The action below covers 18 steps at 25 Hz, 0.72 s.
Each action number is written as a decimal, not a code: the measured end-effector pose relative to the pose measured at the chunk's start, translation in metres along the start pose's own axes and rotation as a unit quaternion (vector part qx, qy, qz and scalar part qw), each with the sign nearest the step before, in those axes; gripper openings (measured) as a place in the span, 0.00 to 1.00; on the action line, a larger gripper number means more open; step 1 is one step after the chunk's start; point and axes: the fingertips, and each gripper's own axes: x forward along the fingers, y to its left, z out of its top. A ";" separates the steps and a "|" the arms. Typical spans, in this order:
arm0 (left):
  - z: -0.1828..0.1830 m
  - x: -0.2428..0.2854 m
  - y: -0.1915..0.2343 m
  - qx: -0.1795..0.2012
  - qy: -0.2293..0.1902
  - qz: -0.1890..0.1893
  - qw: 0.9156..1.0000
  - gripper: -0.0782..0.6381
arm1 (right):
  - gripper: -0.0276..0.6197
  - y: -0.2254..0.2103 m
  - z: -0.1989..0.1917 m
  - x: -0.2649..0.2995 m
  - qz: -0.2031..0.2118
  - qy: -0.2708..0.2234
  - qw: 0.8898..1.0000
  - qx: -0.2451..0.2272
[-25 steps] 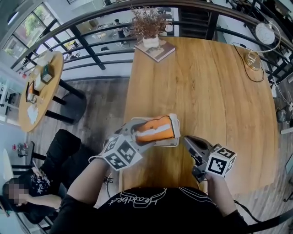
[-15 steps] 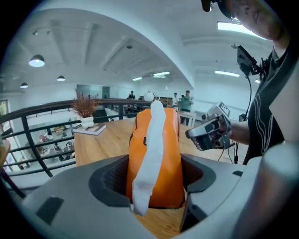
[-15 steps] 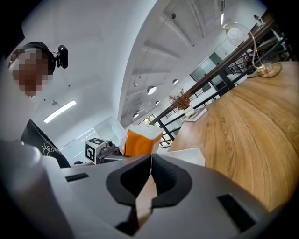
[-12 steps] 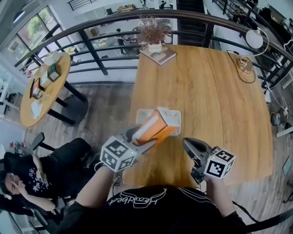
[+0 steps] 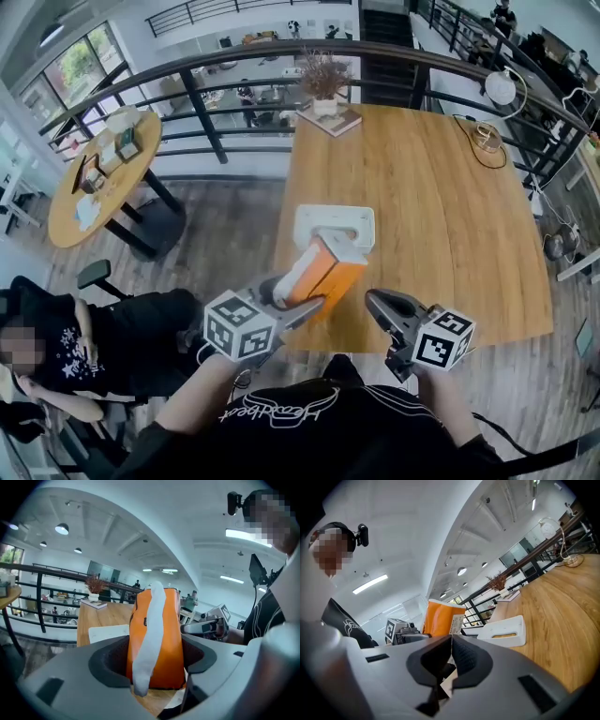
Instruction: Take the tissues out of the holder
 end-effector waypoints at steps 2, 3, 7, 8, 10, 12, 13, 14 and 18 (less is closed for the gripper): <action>-0.010 -0.017 -0.016 -0.018 -0.007 -0.011 1.000 0.55 | 0.07 0.021 -0.013 -0.009 -0.003 -0.002 1.000 -0.003; -0.015 -0.025 -0.025 -0.027 -0.011 -0.017 0.999 0.55 | 0.07 0.031 -0.021 -0.014 -0.006 -0.001 1.000 -0.005; -0.033 -0.060 -0.060 -0.039 -0.023 -0.034 0.998 0.55 | 0.07 0.073 -0.048 -0.034 -0.015 0.001 1.000 -0.013; -0.037 -0.068 -0.068 -0.039 -0.025 -0.036 0.998 0.55 | 0.07 0.083 -0.054 -0.038 -0.017 0.000 1.000 -0.014; -0.046 -0.085 -0.079 -0.042 -0.030 -0.038 0.998 0.55 | 0.07 0.101 -0.066 -0.044 -0.021 -0.001 1.000 -0.017; -0.054 -0.102 -0.088 -0.047 -0.035 -0.039 0.998 0.55 | 0.07 0.117 -0.078 -0.048 -0.025 -0.001 0.999 -0.020; -0.057 -0.109 -0.092 -0.048 -0.037 -0.039 0.997 0.55 | 0.07 0.124 -0.084 -0.050 -0.027 -0.001 0.999 -0.021; -0.060 -0.115 -0.097 -0.047 -0.040 -0.041 0.997 0.55 | 0.07 0.131 -0.089 -0.053 -0.029 -0.001 0.999 -0.023; -0.073 -0.137 -0.115 -0.039 -0.045 -0.042 0.997 0.55 | 0.07 0.157 -0.103 -0.064 -0.032 -0.003 0.999 -0.034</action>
